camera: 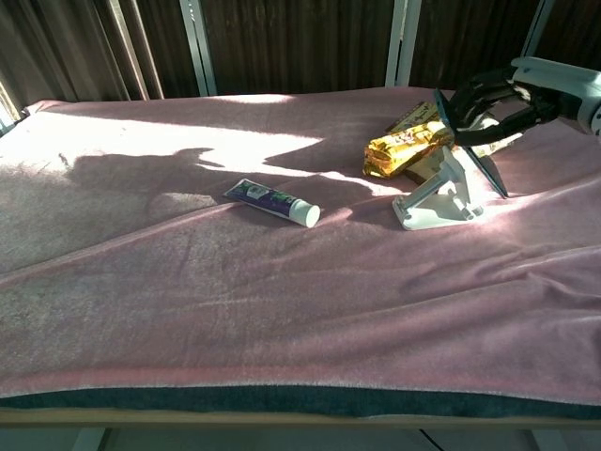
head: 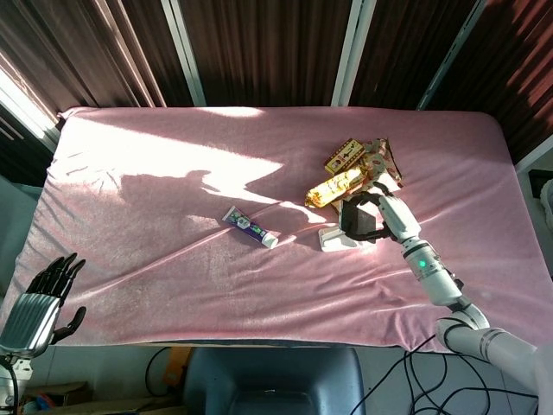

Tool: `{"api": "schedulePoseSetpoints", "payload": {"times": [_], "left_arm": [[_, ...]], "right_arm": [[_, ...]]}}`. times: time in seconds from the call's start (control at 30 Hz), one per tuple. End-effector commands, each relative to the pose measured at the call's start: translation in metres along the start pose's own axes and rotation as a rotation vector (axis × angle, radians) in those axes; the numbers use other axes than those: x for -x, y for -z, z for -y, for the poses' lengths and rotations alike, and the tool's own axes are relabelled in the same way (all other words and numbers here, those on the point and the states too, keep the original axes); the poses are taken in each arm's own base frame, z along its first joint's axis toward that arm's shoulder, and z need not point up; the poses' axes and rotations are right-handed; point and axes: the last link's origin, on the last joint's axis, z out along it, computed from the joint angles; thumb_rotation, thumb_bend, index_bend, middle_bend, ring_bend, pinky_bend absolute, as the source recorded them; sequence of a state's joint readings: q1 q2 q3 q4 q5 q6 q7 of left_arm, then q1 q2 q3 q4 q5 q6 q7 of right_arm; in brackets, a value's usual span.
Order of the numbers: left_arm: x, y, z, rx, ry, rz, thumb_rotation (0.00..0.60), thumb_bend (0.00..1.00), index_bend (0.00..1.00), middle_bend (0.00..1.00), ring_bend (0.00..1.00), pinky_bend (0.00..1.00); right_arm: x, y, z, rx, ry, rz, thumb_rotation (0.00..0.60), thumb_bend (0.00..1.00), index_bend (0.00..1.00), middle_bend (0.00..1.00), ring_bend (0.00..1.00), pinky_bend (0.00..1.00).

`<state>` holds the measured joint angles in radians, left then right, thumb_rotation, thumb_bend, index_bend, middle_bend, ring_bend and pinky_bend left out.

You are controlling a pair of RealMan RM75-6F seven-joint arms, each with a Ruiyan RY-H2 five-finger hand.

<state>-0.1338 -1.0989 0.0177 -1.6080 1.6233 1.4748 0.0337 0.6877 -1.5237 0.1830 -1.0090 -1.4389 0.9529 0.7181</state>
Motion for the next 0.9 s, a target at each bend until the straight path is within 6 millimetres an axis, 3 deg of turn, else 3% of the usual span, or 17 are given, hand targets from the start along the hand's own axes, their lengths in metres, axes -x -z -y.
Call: {"api": "schedulePoseSetpoints", "payload": {"times": [0.03,0.53,0.9], "left_arm": [[0.000,0.000,0.000,0.000,-0.001,0.000,0.600,0.37,0.00,0.00,0.03,0.18],[0.003,-0.004,-0.001,-0.010,-0.012,0.010,0.600,0.37,0.00,0.00,0.03,0.18],[0.004,-0.006,-0.002,-0.009,-0.013,0.018,0.600,0.37,0.00,0.00,0.03,0.18]], "right_arm": [[0.016,-0.010,0.007,-0.060,-0.113,0.026,0.600,0.27,0.98,0.73,0.40,0.11],[0.042,-0.023,-0.003,-0.096,-0.227,0.133,0.600,0.27,0.98,0.73,0.40,0.11],[0.039,-0.022,-0.016,-0.085,-0.233,0.123,0.600,0.27,0.98,0.73,0.40,0.12]]}}
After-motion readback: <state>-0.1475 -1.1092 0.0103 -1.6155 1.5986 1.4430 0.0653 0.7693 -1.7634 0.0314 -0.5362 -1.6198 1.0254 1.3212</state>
